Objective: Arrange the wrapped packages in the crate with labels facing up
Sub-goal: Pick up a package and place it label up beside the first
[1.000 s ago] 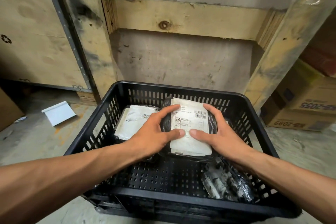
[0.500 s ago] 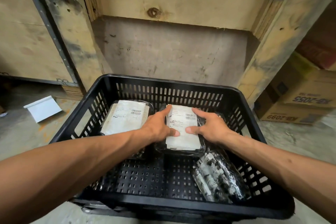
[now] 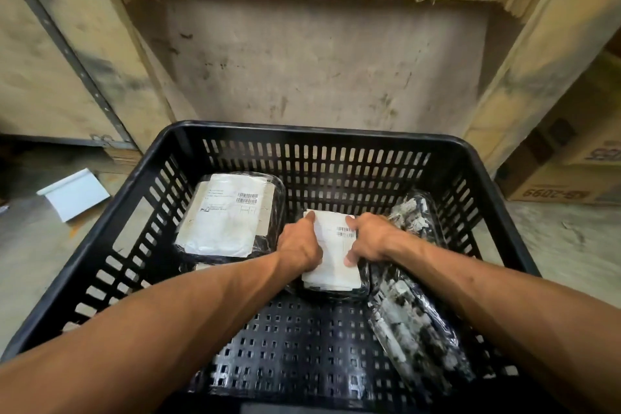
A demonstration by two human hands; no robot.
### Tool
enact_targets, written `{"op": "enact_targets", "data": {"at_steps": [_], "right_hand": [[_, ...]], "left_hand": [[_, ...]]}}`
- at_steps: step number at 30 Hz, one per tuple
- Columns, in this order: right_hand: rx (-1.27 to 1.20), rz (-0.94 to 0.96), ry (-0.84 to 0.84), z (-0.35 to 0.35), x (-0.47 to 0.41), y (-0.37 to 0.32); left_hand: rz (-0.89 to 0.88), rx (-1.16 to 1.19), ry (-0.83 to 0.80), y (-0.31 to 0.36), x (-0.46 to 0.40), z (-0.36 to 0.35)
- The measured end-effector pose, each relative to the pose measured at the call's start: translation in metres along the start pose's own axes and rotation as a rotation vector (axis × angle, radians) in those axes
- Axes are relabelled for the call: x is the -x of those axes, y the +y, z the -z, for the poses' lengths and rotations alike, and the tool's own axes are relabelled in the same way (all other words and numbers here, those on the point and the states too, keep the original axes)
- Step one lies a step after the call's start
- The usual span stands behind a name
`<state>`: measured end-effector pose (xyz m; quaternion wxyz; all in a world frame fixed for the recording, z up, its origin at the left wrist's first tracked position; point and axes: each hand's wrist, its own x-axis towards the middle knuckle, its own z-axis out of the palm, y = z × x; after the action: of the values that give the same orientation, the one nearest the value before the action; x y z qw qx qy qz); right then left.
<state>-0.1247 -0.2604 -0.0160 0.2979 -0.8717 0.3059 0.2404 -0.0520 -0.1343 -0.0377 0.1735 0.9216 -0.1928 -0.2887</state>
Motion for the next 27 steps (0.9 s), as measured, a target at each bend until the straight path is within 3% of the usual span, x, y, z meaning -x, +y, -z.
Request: {"op": "enact_targets", "data": {"at_steps": [9, 13, 18, 27], "right_hand": [[0.121, 0.038, 0.049, -0.01, -0.023, 0.005], [0.495, 0.11, 0.072, -0.008, -0.018, 0.004], [0.654, 0.252, -0.118, -0.014, -0.015, 0.006], [0.69, 0.214, -0.265, -0.018, -0.02, 0.014]], "left_hand": [[-0.012, -0.159, -0.08, -0.007, -0.022, -0.007], [-0.037, -0.244, -0.16, -0.008, -0.008, -0.01], [-0.136, -0.354, -0.285, -0.01, 0.009, -0.007], [-0.102, -0.502, -0.405, 0.002, 0.001, -0.003]]}}
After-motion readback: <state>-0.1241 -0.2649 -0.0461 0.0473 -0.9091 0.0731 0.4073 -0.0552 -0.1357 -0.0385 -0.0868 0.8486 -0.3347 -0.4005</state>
